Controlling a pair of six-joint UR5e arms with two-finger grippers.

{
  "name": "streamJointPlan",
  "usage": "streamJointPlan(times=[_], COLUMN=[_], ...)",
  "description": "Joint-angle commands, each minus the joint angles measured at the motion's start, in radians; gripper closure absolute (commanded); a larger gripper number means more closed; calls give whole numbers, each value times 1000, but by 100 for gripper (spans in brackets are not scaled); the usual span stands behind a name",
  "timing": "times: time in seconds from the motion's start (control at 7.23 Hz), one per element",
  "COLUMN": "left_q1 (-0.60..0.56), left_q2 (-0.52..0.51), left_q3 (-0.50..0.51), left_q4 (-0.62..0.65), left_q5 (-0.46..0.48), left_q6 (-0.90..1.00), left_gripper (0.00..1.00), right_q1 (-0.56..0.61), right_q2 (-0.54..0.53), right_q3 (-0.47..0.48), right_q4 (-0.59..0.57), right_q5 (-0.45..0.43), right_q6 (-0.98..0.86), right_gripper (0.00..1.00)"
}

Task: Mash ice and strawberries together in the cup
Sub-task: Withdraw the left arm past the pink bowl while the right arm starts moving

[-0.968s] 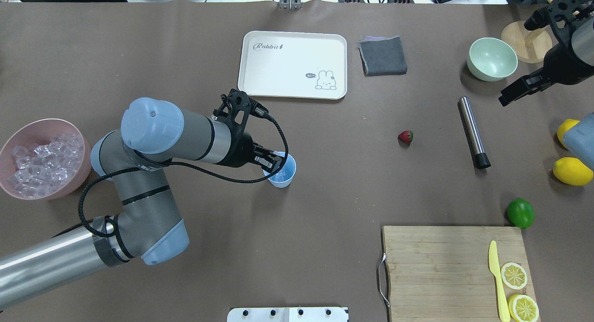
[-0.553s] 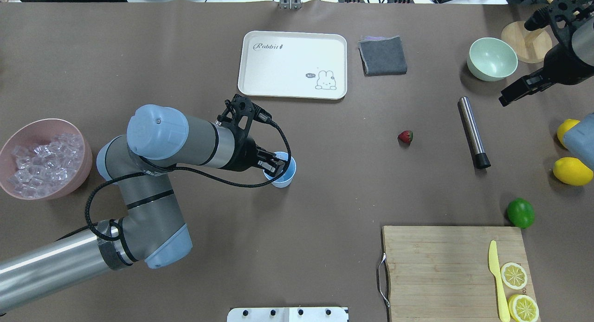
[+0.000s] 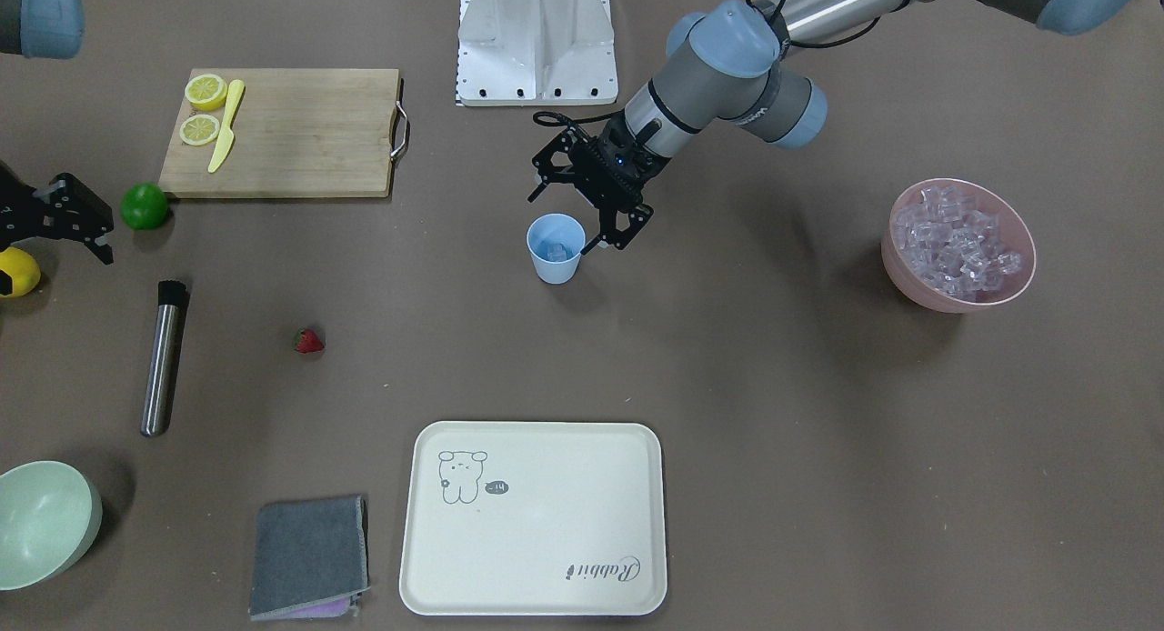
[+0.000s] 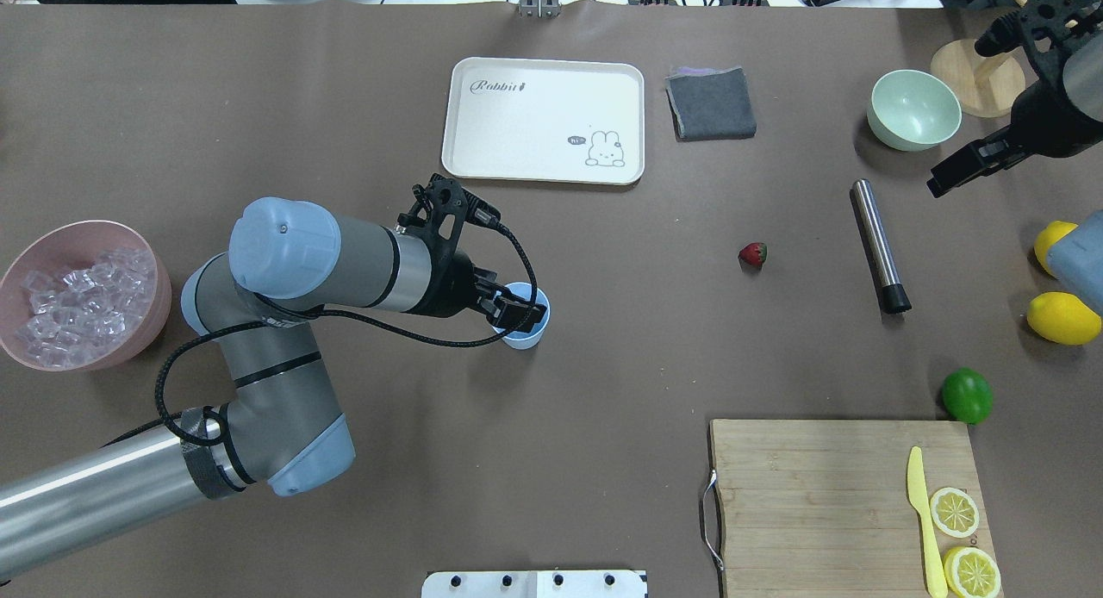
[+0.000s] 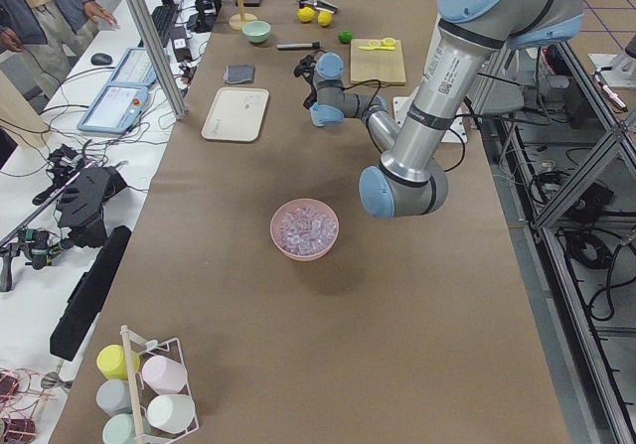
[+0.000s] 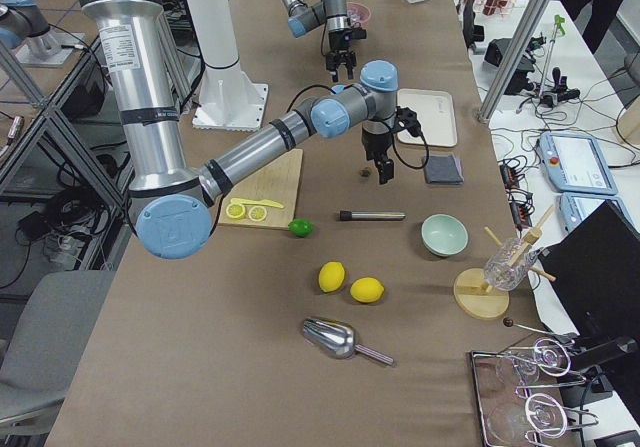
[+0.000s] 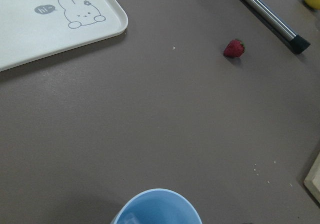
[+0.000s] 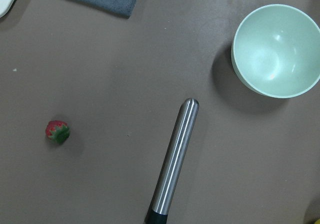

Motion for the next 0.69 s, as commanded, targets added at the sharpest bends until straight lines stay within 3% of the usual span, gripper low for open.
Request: streamJointPlan(times=[0.0, 0.55], left_q1=[-78, -305], left_q2=[54, 188], left_q3=[-25, -16], left_q4=[10, 23], left_q5=[-11, -170], left_q6=[12, 274], left_gripper=[3, 3], right_q1=[-2, -25], right_q2=[3, 33], right_q3=[3, 1], right_q4=[1, 3], right_q5=[6, 6], right_q6=[-1, -4], right_gripper=[0, 0])
